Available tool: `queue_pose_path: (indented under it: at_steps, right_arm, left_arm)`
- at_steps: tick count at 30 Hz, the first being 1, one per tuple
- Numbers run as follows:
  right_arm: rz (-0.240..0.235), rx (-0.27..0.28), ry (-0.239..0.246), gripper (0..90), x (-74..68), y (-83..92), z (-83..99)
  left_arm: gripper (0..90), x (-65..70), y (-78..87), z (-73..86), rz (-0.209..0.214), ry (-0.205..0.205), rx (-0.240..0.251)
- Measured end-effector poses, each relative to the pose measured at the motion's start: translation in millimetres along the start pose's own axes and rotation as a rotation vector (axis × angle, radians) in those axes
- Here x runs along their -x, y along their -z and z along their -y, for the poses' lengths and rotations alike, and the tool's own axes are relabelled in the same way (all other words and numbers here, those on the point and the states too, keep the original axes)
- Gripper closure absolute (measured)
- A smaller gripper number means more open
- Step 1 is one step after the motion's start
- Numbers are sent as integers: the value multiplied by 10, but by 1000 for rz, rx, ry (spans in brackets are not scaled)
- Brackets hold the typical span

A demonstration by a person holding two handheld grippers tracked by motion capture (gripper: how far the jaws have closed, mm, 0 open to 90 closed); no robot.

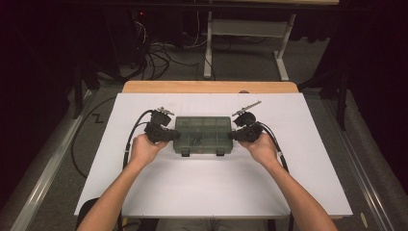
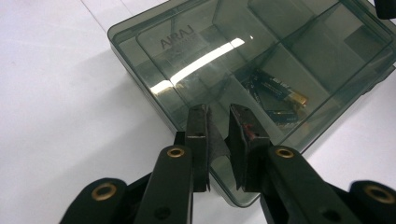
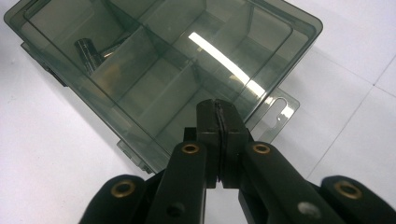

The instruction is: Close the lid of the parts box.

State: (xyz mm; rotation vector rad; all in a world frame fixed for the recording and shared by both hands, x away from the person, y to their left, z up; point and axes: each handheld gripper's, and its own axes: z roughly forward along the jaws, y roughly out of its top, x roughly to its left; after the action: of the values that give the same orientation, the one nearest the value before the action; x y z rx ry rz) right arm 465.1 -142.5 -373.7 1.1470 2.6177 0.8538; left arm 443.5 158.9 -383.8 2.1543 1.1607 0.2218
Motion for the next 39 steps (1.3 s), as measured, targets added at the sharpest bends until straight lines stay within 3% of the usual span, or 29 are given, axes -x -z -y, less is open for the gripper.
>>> queue_pose_path:
  at_steps: [10,21,30,39]
  right_arm:
    - [8,-3,16,888,-29,7,3]
    - [14,15,21,838,-46,52,2]
    - [13,50,23,761,-59,110,2]
    - [-2,93,18,712,-38,186,20]
  left_arm:
    - [731,32,-2,-9,-1,-15,-4]
    - [545,85,14,-17,-9,-36,10]
    - [449,103,73,-22,-13,-31,56]
    - [411,108,116,-20,-16,-22,81]
